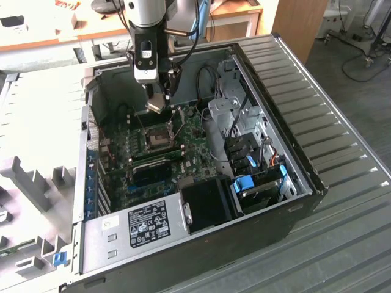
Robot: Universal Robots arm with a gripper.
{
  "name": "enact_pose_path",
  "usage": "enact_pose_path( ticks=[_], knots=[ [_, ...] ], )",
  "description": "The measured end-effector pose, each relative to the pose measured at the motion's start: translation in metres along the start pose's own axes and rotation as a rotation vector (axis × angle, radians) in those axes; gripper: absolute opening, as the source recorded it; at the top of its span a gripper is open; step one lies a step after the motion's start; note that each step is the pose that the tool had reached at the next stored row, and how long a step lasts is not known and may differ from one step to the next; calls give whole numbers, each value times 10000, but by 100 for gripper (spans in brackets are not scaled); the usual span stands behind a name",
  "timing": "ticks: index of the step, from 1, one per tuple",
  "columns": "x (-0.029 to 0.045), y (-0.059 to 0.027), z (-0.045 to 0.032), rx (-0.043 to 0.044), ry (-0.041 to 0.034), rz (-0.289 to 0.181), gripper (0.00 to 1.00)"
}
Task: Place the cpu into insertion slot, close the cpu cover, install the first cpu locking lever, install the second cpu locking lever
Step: 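Place the cpu into insertion slot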
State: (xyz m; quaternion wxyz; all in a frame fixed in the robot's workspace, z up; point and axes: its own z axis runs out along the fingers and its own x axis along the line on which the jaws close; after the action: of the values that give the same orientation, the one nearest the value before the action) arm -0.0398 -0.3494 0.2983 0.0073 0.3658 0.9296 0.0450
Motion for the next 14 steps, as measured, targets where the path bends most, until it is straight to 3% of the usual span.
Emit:
enact_pose_path(
  ticks=[4,8,14],
  knots=[
    [0,0,0,0,-3,31,54],
    [0,0,1,-10,-49,550,54],
    [0,0,2,-12,-55,608,54]
  ],
)
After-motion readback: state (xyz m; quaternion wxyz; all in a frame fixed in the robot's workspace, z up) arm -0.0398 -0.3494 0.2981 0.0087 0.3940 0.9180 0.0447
